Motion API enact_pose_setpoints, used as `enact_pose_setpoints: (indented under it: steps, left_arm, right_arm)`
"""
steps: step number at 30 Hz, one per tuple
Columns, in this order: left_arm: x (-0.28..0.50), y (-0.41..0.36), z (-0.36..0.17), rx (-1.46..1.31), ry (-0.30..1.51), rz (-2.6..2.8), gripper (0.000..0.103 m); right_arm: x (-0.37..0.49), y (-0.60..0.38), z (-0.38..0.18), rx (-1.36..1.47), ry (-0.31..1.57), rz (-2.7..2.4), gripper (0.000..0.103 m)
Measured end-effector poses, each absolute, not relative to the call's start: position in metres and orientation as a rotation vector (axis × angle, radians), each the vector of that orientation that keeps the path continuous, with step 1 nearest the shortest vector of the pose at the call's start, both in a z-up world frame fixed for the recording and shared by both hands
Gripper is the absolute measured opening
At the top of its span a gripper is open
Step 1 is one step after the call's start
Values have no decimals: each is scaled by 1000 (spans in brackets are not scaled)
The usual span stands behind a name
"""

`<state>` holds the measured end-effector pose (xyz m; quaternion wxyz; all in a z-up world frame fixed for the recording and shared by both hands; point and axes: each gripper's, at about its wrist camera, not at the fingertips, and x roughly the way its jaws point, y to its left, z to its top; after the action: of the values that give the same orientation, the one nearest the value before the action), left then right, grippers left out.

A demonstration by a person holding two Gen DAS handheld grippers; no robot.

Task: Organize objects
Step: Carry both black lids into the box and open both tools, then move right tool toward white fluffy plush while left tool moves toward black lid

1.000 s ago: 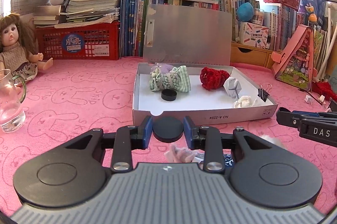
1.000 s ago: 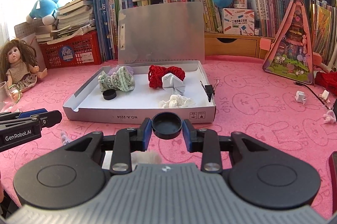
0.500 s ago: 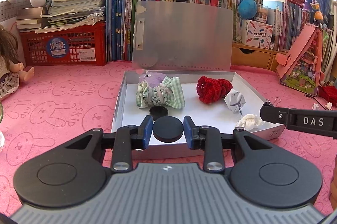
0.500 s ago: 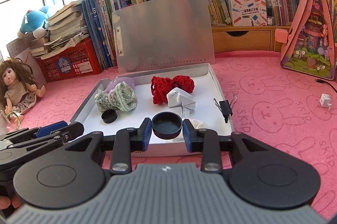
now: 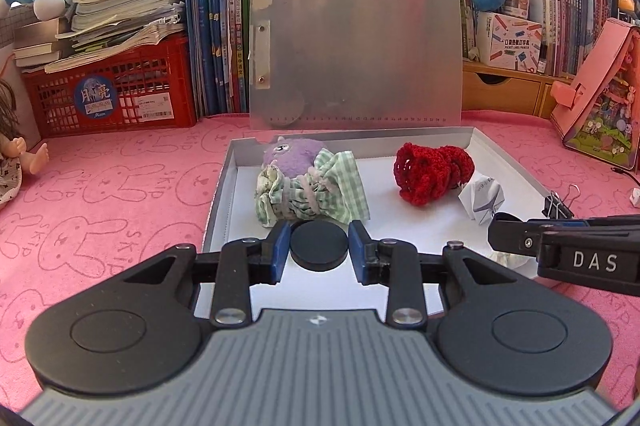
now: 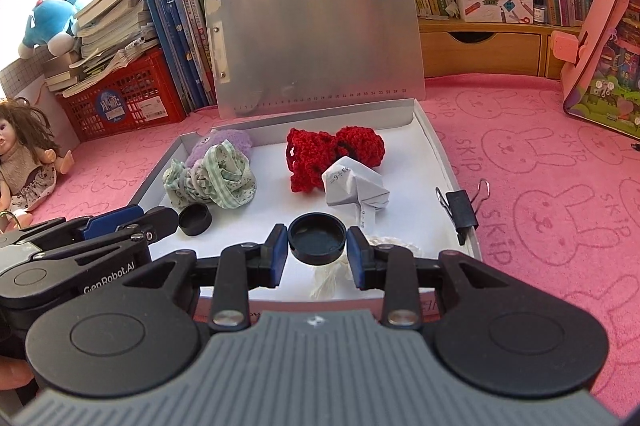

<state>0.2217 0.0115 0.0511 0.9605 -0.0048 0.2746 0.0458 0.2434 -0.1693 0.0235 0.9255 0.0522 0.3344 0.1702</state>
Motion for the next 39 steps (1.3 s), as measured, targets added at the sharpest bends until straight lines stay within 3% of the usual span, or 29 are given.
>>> enact_pose_setpoints:
  steps: [17, 21, 23, 25, 27, 30, 39]
  left_arm:
    - [241, 17, 30, -7, 598, 103, 37]
    - [238, 15, 31, -3, 579, 113, 38]
    - [236, 13, 32, 9, 567, 106, 38]
    - [234, 11, 34, 16, 564, 99, 42]
    - [232, 9, 36, 16, 563, 97, 58]
    - [224, 7, 41, 20, 546, 93, 68]
    - [190, 3, 59, 30, 507, 43, 73]
  right_arm:
    - [258, -154, 13, 77, 695, 330, 38]
    - [254, -154, 15, 65, 673, 324, 42]
    - [252, -154, 18, 60, 660, 326, 52]
    - [248, -156, 21, 60, 645, 328, 56]
    - [245, -157, 25, 59, 632, 326, 57]
    - [238, -159, 30, 50, 612, 320, 61]
    - [210, -173, 42, 66, 567, 336, 68]
